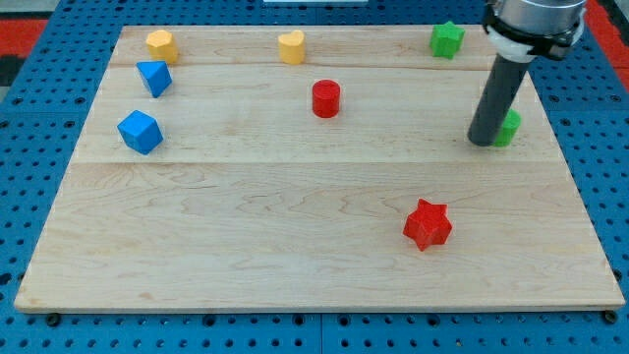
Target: Place the red star to the bottom right
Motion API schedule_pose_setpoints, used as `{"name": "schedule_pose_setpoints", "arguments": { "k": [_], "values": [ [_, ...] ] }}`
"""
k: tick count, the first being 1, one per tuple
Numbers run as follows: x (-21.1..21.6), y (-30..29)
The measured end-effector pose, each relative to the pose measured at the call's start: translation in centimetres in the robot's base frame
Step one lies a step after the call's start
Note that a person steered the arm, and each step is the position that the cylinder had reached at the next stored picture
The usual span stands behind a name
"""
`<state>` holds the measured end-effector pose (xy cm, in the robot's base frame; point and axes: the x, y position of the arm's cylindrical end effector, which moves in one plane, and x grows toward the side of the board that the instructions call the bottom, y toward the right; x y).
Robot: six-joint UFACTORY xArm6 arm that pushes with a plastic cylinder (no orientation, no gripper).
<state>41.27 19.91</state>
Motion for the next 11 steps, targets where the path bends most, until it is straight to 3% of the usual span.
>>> {"name": "schedule_pose_setpoints", "arguments": {
  "k": [1, 3, 5, 7, 8, 11],
  "values": [
    [2.7, -6.8],
    [8.2, -10.8],
    [12.5, -9.0],
    [14.3, -2.0],
    [12.6, -3.1],
    [-2.9, -5.4]
  ]
}}
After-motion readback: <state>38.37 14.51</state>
